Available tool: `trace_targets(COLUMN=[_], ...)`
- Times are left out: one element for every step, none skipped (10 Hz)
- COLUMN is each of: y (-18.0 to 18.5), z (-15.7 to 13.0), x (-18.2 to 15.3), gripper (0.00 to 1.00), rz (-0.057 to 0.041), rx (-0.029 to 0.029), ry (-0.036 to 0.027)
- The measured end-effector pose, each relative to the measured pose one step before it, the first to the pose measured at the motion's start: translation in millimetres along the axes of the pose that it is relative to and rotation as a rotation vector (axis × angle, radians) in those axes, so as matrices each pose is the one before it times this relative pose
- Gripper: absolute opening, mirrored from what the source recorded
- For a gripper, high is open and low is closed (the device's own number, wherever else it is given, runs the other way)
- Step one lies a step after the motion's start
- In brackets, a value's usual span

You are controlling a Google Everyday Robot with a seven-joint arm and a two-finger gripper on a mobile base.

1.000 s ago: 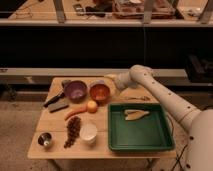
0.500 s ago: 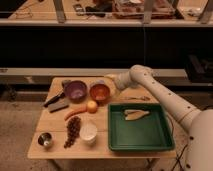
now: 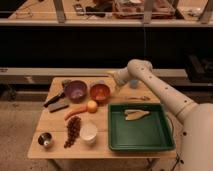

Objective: Wipe table surface with sponge

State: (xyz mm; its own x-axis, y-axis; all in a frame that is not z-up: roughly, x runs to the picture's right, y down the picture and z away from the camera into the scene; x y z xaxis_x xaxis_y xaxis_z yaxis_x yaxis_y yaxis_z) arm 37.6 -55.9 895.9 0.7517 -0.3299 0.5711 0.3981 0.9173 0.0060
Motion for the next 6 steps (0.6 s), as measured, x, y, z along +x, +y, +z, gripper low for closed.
trace_targets(y=[0.37, 0.43, 0.76, -2.1, 0.15, -0.19], z=[-0.43, -1.03, -0.14, 1.62, 1.21, 4.28], x=[2.07, 1.35, 0.64, -1.94, 0.8, 7.22], gripper=[0.8, 0.8, 0.8, 0.8, 0.8, 0.8], rz=[0.00252, 0.00142, 0.00086, -0.00383, -0.00437, -0.00038], rx=[-0.002, 0.00077, -0.00052, -0.00071, -0.00589, -0.01909], ry=[0.00441, 0.00176, 0.00058, -0.0017, 0.00468, 0.02063])
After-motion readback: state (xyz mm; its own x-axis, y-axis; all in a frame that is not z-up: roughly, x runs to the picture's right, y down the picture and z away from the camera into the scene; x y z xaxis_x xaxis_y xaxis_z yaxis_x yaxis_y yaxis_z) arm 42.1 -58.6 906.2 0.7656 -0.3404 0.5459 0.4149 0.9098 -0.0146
